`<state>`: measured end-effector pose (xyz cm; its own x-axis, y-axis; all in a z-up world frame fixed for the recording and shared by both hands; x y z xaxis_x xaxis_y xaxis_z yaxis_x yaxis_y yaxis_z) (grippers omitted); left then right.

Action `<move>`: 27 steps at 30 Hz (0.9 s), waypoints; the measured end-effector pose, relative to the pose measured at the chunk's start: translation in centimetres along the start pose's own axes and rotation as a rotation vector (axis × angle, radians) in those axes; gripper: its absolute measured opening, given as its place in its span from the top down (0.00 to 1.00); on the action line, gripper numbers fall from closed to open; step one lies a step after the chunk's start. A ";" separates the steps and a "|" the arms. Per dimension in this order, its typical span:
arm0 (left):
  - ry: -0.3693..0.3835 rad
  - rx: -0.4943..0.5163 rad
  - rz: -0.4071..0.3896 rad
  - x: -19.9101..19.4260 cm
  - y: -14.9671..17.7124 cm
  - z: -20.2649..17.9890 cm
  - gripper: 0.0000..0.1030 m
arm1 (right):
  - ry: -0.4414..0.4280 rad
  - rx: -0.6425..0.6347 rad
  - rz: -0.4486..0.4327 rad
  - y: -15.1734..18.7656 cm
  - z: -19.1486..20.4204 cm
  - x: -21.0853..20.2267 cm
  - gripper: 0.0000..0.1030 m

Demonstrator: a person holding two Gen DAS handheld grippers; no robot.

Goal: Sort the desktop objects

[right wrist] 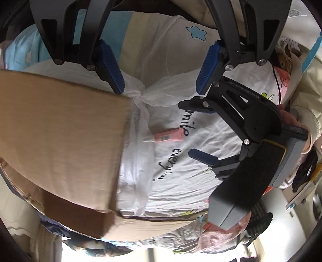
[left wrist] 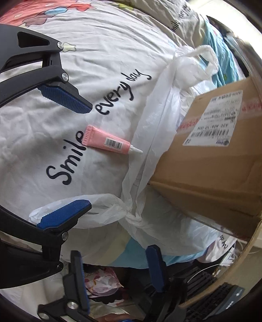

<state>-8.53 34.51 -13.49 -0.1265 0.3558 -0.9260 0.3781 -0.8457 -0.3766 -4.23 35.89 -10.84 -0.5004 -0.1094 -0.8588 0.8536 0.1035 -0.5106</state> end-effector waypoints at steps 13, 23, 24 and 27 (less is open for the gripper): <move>0.000 -0.001 0.034 2.5 -1.5 0.7 0.13 | 0.001 0.114 0.021 1.1 -3.1 1.7 0.32; -0.020 0.010 0.035 3.0 -1.1 0.8 0.42 | -0.009 0.117 0.033 1.8 -2.7 2.3 0.32; -0.020 0.001 0.034 2.9 -1.1 1.0 0.50 | -0.009 0.117 0.036 1.9 -2.6 2.3 0.32; -0.010 -0.027 0.035 2.6 -1.1 1.4 0.67 | -0.008 0.118 0.035 2.0 -2.4 2.2 0.32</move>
<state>-10.60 35.84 -15.53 -0.1217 0.3226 -0.9387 0.4074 -0.8462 -0.3436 -3.98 38.26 -13.84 -0.4695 -0.1157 -0.8753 0.8818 -0.0098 -0.4716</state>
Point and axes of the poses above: each gripper's, at about its wrist camera, not at the fingertips, and x roughly the way its jaws point, z to its left, y to its underside, the point moved 9 cm from there along x, roughly the way its jaws point, and after that the axes turned 6 degrees about -x, right-handed, at the moved point
